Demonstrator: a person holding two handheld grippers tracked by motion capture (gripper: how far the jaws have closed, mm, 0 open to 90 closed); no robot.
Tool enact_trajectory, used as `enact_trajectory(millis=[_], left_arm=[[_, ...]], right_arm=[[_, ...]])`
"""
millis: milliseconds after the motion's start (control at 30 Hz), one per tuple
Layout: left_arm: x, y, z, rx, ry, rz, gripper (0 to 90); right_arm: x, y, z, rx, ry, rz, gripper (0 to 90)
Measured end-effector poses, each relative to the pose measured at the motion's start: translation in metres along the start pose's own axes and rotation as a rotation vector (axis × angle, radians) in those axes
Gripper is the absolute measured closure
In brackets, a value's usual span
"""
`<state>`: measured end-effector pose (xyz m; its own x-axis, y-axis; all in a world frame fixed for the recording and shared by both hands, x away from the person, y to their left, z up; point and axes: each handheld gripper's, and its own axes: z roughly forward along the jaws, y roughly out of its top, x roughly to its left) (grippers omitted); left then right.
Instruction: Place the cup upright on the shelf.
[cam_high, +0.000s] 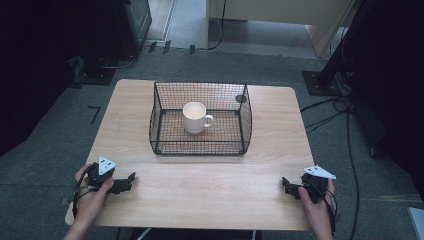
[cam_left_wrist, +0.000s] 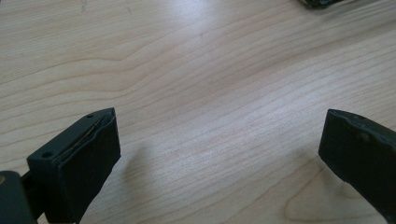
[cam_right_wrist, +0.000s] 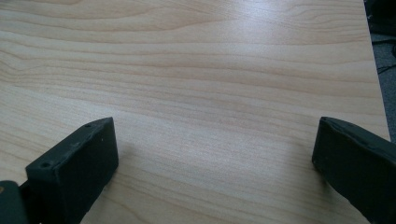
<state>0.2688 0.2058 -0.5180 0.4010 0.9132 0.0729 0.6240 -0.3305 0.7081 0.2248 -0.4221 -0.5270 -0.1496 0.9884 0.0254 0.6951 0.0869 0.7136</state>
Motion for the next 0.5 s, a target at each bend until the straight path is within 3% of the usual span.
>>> enact_trajectory(millis=[167, 367, 500], left_arm=[[-0.0013, 0.0010, 0.0015, 0.014, -0.006, 0.004, 0.0], [0.0019, 0.0018, 0.0033, 0.037, -0.049, -0.022, 0.0], [0.0001, 0.0019, 0.0034, 0.039, -0.050, -0.030, 0.0]], right_arm=[[0.0000, 0.0000, 0.0000, 0.000, 0.000, 0.000, 0.2], [0.0000, 0.0000, 0.0000, 0.000, 0.000, 0.000, 0.2], [0.0000, 0.0000, 0.0000, 0.000, 0.000, 0.000, 0.2]])
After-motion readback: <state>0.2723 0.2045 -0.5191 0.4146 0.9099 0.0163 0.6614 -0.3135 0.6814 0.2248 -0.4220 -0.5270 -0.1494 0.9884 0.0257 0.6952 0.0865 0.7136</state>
